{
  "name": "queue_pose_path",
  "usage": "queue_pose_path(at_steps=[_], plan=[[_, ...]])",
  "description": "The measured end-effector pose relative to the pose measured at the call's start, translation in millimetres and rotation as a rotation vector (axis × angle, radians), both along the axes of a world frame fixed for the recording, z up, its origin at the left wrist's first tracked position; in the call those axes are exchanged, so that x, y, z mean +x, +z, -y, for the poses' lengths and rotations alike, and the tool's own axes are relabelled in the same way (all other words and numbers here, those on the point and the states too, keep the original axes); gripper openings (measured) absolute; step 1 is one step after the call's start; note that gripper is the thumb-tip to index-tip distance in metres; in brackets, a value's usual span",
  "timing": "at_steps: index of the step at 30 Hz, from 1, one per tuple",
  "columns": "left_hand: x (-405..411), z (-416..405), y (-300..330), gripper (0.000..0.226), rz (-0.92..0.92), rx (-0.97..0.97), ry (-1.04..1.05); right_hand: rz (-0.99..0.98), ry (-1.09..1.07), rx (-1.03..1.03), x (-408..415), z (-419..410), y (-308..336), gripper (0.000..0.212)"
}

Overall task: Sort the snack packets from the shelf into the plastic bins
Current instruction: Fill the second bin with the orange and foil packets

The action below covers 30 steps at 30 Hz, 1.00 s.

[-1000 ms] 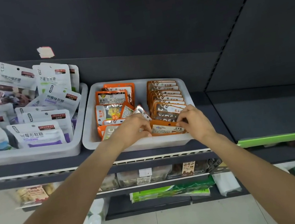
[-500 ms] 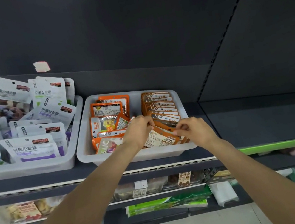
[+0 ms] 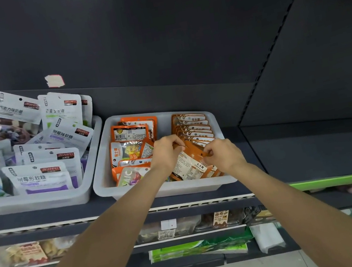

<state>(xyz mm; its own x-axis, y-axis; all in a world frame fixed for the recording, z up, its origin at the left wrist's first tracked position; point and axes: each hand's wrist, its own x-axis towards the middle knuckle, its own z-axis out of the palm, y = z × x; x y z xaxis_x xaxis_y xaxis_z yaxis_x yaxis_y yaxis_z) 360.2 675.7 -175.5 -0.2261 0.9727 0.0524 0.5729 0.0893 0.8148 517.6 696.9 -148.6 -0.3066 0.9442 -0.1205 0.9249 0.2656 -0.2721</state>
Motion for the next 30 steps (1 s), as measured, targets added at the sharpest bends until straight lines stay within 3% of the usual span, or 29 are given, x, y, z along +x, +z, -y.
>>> queue_pose_path(at_steps=[2,6,9,12,19,23,25,28,30], plan=[[2.6,1.8,1.9,0.015,-0.042,0.046,-0.004,-0.005,-0.039,0.013,-1.9,-1.9,-2.7,0.009],[6.7,17.3,-1.2,0.056,-0.182,0.034,-0.06,-0.178,-0.267,-0.104,1.0,-14.0,-8.5,0.014],[15.4,26.1,-5.3,0.061,-0.31,-0.116,-0.312,-0.351,-0.399,-0.221,-1.6,-19.3,-9.0,0.013],[21.1,24.1,-4.9,0.067,-0.35,-0.124,-0.414,-0.545,-0.539,-0.296,-8.3,-18.5,-8.6,0.019],[23.0,22.2,-4.3,0.062,-0.416,-0.071,-0.298,-0.812,-0.638,-0.414,-20.1,-15.1,-9.7,0.025],[16.4,21.2,-5.7,0.034,-0.393,-0.03,-0.263,-0.986,-0.544,-0.547,-24.3,-9.8,-5.0,0.009],[5.9,21.0,-5.4,0.028,-0.292,0.013,-0.214,-0.892,-0.407,-0.513,-19.4,-9.2,-4.8,0.014],[-12.7,24.9,-2.9,0.024,-0.19,0.057,-0.148,-0.43,-0.135,-0.249,-4.3,-12.4,-14.3,0.027],[-22.8,30.8,-0.3,0.023,-0.129,0.081,-0.126,-0.268,-0.035,-0.204,4.2,-12.5,-22.5,0.036]])
